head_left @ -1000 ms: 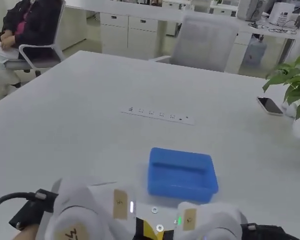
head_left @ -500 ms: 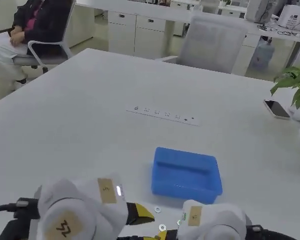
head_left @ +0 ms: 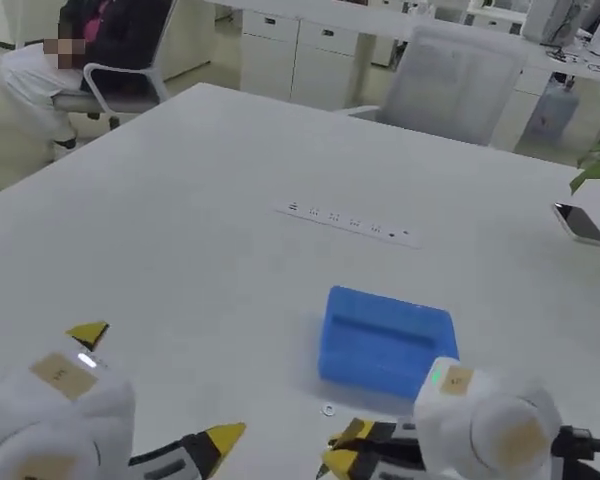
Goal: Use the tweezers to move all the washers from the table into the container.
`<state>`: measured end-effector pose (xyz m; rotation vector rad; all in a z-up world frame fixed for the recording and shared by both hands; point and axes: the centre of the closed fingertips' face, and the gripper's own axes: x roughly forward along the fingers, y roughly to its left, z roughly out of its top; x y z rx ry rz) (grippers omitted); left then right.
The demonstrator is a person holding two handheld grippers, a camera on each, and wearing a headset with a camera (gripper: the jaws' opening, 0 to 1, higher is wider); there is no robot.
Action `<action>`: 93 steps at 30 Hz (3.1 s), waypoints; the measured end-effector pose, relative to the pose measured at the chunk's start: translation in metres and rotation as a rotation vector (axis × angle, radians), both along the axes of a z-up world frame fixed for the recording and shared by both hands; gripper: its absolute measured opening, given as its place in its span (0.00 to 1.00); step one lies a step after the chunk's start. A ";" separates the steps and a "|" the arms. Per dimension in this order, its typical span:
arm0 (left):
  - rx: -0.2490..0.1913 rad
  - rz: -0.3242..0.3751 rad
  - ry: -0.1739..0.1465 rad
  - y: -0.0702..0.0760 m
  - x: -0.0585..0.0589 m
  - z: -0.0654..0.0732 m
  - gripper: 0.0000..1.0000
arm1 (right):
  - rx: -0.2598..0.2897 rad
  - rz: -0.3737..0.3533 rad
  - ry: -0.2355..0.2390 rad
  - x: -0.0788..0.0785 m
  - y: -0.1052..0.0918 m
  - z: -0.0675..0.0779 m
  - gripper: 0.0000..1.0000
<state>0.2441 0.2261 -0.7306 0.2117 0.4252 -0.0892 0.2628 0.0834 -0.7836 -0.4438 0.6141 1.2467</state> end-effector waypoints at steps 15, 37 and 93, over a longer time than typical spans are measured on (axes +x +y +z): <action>-0.045 0.025 -0.004 0.002 0.000 -0.009 0.99 | 0.001 -0.060 -0.026 0.057 0.003 -0.002 0.04; -0.031 0.015 0.044 0.003 -0.001 -0.019 0.97 | -0.044 -0.039 -0.013 0.073 0.012 -0.027 0.04; 0.029 -0.023 0.095 -0.001 -0.004 -0.028 0.94 | 0.050 -0.149 -0.136 0.134 0.017 0.053 0.03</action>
